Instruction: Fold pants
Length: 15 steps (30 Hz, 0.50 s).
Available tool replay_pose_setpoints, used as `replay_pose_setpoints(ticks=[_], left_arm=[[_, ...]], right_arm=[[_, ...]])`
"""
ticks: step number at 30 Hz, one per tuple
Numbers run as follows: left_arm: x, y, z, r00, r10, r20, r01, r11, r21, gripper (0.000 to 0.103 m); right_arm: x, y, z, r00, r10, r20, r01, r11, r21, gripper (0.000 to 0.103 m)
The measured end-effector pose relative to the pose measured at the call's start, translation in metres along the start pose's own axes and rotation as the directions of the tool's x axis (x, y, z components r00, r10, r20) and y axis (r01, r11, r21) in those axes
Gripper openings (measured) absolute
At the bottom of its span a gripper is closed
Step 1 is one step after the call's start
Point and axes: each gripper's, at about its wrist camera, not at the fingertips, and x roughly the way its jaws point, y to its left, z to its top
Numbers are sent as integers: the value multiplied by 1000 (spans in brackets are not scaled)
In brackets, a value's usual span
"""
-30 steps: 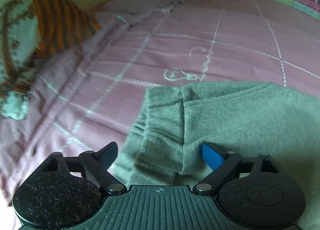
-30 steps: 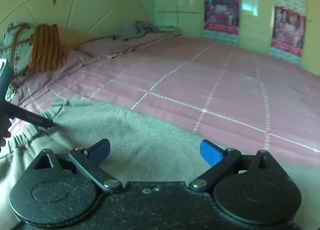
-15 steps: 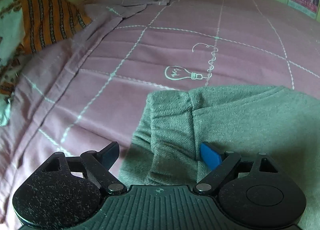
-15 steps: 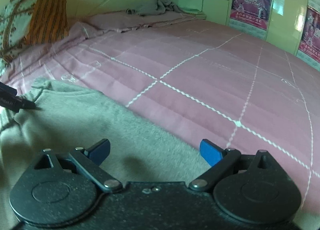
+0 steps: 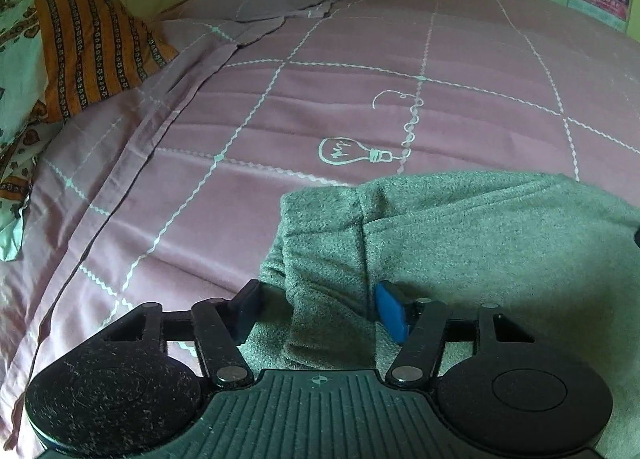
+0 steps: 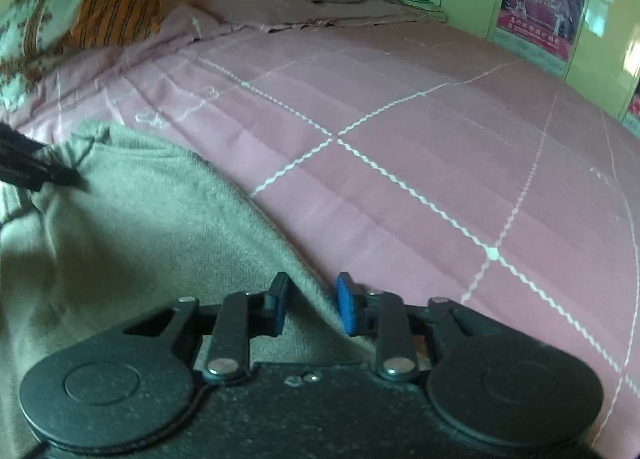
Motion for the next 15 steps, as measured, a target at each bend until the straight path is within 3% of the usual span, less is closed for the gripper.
replay_pose_setpoints(ticks=[1,3,9,14,15], left_arm=[[-3,-1,0,1000,4,6,-4,1000,-7,54],[-14,-1,-3,999,44,31,-44,999,-11,31],[-71,24,-22,996,-21,87,24,999,-28,31],[-131,57,-67,989,-148,8,148,980,-136,31],[-138,62,-80,986,-168,-15,163,975,-150,36]], right_arm=[[0,2,1,1000,9,-5,-9,1000,8,11],[-13,10,-1,1000,10,9,-10,1000,-3,7],[-109,61,-36,990,43,132,-34,997,-75,6],[-173,127,-96,987,87,138,-75,993,-93,6],[-180,140,-112,987,105,117,-97,992,-79,6]])
